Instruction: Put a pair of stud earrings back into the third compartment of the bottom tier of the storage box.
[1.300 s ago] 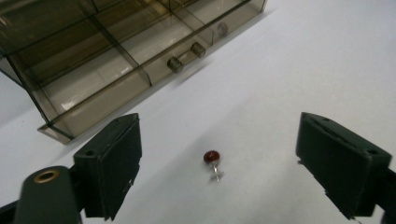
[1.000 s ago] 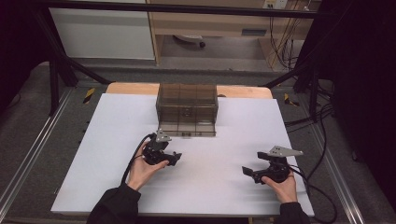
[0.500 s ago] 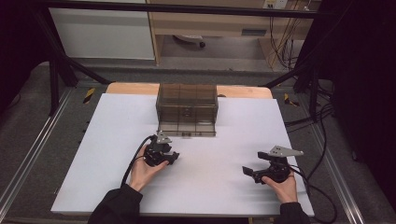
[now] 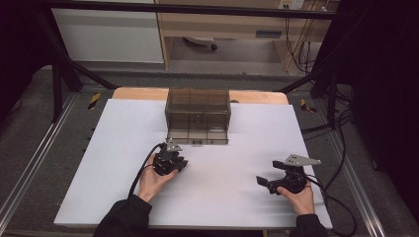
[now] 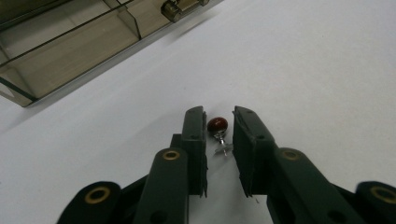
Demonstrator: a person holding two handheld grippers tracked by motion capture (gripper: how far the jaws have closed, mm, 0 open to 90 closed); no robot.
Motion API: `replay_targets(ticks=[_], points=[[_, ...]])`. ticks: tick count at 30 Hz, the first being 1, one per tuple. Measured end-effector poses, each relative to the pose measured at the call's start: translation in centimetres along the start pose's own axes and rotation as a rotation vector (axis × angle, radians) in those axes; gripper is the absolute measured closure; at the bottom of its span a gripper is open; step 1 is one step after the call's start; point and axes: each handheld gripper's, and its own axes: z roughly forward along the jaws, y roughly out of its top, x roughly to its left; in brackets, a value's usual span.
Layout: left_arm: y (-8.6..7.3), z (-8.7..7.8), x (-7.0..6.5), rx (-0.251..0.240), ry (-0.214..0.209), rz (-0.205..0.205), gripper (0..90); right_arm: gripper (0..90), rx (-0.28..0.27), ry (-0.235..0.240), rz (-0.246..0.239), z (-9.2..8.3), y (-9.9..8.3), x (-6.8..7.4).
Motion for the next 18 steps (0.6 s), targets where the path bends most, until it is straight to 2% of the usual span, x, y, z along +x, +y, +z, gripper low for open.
replay_targets(ticks=[3,18], points=[[0.0,-0.03,-0.01,0.005,-0.001,0.007,80.0,0.8,-0.001,0.0,0.001,-0.02,0.01,0.0],[0.01,-0.08,0.08,0.005,-0.007,-0.001,81.8,0.8,0.0,0.0,-0.001,0.01,0.0,0.01]])
